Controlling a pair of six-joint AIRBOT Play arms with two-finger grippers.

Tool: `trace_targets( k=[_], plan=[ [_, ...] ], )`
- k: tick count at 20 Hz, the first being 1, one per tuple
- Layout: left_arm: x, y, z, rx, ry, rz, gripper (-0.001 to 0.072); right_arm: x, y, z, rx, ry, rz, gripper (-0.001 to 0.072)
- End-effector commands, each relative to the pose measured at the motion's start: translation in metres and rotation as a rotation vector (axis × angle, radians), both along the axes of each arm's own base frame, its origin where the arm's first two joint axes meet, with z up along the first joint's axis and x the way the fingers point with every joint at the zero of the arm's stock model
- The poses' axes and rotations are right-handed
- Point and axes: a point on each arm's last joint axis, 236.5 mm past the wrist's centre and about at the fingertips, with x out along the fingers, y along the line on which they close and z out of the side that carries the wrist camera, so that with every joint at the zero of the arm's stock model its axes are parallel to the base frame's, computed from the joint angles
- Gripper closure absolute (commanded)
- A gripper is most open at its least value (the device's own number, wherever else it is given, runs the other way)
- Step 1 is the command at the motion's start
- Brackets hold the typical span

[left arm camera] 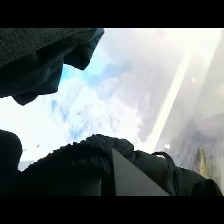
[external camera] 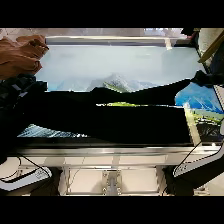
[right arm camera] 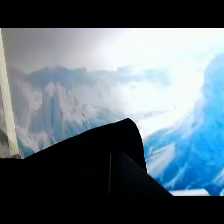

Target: Fold the clothes and pants, and hang the long-sleeved shirts on hangers.

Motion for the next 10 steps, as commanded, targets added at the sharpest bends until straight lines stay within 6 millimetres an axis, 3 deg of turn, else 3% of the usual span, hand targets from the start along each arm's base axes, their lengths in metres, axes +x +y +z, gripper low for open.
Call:
trace_targets(
  k=[1, 2, 3, 4, 6, 7, 10],
  plan=[
    [0.006, 0.01, -0.006, 0.02, -0.003, 0.034, 0.0683, 0.039, 0.015, -0.039, -0.006, -0.02, -0.061, 0.0702],
    [0.006, 0.01, -0.006, 0.02, -0.003, 0.034, 0.0683, 0.049, 0.023, -0.045, -0.017, -0.034, -0.059, 0.07],
    [0.006, 0.01, -0.006, 0.02, -0.003, 0.034, 0.0683, 0.057, 0.03, -0.046, -0.029, -0.053, -0.057, 0.0583],
    [0.006, 0.01, -0.006, 0.02, -0.003, 0.034, 0.0683, 0.065, 0.035, -0.043, -0.047, -0.078, -0.057, 0.0325],
    [0.006, 0.01, -0.006, 0.019, -0.003, 0.034, 0.0683, 0.063, 0.035, -0.04, -0.065, -0.068, -0.039, 0.0329],
    [0.006, 0.01, -0.006, 0.019, -0.003, 0.033, 0.0683, 0.052, 0.027, -0.045, -0.069, -0.016, -0.04, 0.0335],
    [0.005, 0.009, -0.006, 0.017, -0.002, 0.031, 0.0683, -0.016, 0.009, -0.076, -0.019, 0.231, 0.002, 0.0334]
  ],
)
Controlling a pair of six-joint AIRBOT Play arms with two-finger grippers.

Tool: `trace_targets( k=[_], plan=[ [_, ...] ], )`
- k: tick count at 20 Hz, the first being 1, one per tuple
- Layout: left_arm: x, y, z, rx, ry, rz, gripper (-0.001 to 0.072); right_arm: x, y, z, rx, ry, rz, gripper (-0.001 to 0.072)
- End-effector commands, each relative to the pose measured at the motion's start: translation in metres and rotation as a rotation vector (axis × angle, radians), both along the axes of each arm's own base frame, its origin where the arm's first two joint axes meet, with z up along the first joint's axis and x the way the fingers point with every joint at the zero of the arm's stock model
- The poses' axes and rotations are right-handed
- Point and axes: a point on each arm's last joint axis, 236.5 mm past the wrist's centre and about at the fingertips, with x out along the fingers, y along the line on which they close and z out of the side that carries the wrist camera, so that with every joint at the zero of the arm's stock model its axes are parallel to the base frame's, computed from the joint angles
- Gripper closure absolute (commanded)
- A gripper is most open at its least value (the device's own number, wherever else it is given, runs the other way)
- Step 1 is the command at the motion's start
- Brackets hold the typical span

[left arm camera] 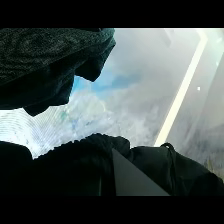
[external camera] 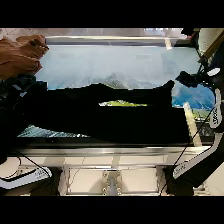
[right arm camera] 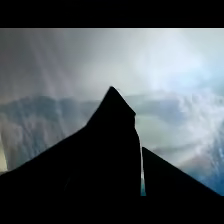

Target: Fold the clothes and pants, and hang the long-sleeved shirts on hangers.

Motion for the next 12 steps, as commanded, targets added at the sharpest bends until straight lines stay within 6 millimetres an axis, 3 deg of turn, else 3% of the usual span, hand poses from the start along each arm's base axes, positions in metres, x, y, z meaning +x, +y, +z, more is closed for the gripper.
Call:
trace_targets(
  k=[1, 3, 6, 8, 12],
  plan=[
    [0.0, 0.001, 0.0, 0.002, -0.001, 0.002, 0.0683, -0.071, -0.011, -0.03, 0.076, 0.25, 0.05, 0.0334],
    [0.0, 0.001, 0.0, 0.002, -0.001, 0.002, 0.0683, -0.096, -0.007, -0.035, 0.176, 0.292, 0.08, 0.0335],
    [0.0, 0.001, 0.0, 0.002, 0.0, 0.001, 0.0683, -0.102, -0.001, -0.044, 0.21, 0.295, 0.09, 0.0341],
    [0.0, 0.001, 0.0, 0.002, 0.0, 0.002, 0.0683, -0.102, 0.011, -0.051, 0.196, 0.294, 0.139, 0.0404],
    [0.0, 0.001, 0.0, 0.002, -0.001, 0.002, 0.0683, -0.11, 0.025, -0.067, 0.208, 0.324, 0.16, 0.0397]
  ],
)
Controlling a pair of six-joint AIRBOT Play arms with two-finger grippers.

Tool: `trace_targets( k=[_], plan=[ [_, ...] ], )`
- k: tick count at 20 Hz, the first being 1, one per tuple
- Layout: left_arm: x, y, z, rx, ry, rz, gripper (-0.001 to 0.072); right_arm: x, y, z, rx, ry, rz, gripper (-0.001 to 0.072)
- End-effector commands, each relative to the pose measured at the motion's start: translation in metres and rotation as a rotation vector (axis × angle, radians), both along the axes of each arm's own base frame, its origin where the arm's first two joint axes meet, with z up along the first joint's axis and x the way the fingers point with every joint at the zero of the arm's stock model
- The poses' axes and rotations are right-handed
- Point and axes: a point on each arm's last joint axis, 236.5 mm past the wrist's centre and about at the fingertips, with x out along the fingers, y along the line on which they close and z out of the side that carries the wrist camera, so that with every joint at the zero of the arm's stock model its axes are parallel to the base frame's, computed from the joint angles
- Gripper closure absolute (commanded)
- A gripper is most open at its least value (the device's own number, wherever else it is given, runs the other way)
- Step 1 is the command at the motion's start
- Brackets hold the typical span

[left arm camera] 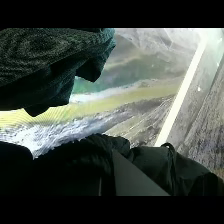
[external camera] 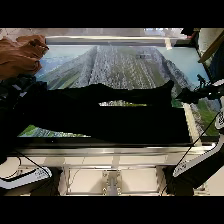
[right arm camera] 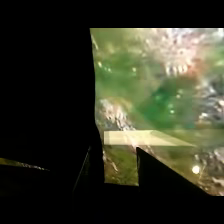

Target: Fold the clothes and pants, and hang the long-sleeved shirts on hangers.

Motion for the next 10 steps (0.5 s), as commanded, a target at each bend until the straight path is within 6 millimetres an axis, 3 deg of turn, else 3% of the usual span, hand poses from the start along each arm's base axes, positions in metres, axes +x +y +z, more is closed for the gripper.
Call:
trace_targets(
  k=[1, 7, 10],
  plan=[
    [0.0, 0.0, 0.0, 0.001, 0.0, 0.0, 0.0683, -0.013, 0.015, -0.013, 0.038, 0.031, 0.03, 0.0373],
    [0.0, 0.0, 0.0, 0.001, 0.0, 0.0, 0.0683, -0.02, 0.035, -0.017, 0.11, 0.033, 0.051, 0.0372],
    [0.0, 0.0, 0.0, 0.001, 0.0, 0.0, 0.0683, -0.026, 0.054, -0.02, 0.132, 0.048, 0.113, 0.0373]
  ],
)
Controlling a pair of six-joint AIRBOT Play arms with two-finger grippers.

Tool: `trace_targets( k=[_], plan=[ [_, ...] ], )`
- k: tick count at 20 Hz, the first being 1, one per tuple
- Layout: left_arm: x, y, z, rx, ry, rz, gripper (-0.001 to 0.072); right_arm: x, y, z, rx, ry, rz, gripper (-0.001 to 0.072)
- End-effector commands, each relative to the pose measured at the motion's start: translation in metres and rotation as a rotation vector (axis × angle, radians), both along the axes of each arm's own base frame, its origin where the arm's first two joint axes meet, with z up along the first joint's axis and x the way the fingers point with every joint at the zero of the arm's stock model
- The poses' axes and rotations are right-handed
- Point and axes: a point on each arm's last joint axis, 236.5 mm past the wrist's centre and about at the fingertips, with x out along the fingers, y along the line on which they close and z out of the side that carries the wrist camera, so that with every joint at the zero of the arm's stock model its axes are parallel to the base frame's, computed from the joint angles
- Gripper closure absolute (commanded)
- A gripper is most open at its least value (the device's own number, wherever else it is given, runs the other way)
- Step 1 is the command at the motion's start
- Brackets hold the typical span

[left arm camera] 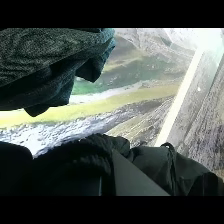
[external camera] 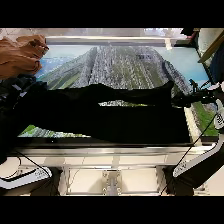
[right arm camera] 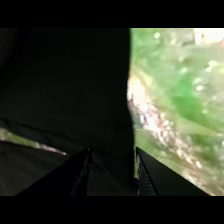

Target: Fold the clothes and pants, and hang the long-sleeved shirts on hangers.

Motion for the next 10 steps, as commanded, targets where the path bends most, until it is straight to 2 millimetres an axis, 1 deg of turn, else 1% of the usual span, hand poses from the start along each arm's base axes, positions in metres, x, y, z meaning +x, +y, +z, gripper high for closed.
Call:
trace_targets(
  k=[1, 3, 4, 5, 6, 8, 9, 10],
  plan=[
    [0.0, 0.0, 0.0, 0.0, 0.0, 0.0, 0.0682, -0.006, 0.018, -0.005, 0.015, 0.011, 0.056, 0.0373],
    [0.0, 0.0, 0.0, 0.0, 0.0, 0.0, 0.0683, 0.0, 0.026, -0.001, 0.035, -0.009, 0.059, 0.0375],
    [0.0, 0.0, 0.0, 0.0, 0.0, 0.0, 0.0682, 0.004, 0.028, 0.002, 0.052, -0.027, 0.049, 0.0412],
    [0.0, 0.0, 0.0, 0.001, 0.0, 0.0, 0.0683, 0.007, 0.029, 0.004, 0.064, -0.038, 0.039, 0.0524],
    [0.0, 0.0, 0.0, 0.001, 0.0, 0.0, 0.0682, 0.008, 0.029, 0.005, 0.066, -0.04, 0.038, 0.0704],
    [0.0, 0.0, 0.0, 0.0, 0.0, 0.0, 0.0683, 0.005, 0.028, 0.005, 0.065, -0.031, 0.043, 0.0701],
    [0.0, 0.0, 0.0, 0.0, 0.0, 0.0, 0.0683, 0.002, 0.024, 0.004, 0.061, -0.019, 0.036, 0.0702],
    [0.0, 0.0, 0.0, 0.001, 0.0, 0.001, 0.0682, -0.001, 0.016, 0.003, 0.046, -0.005, 0.017, 0.0702]
  ],
)
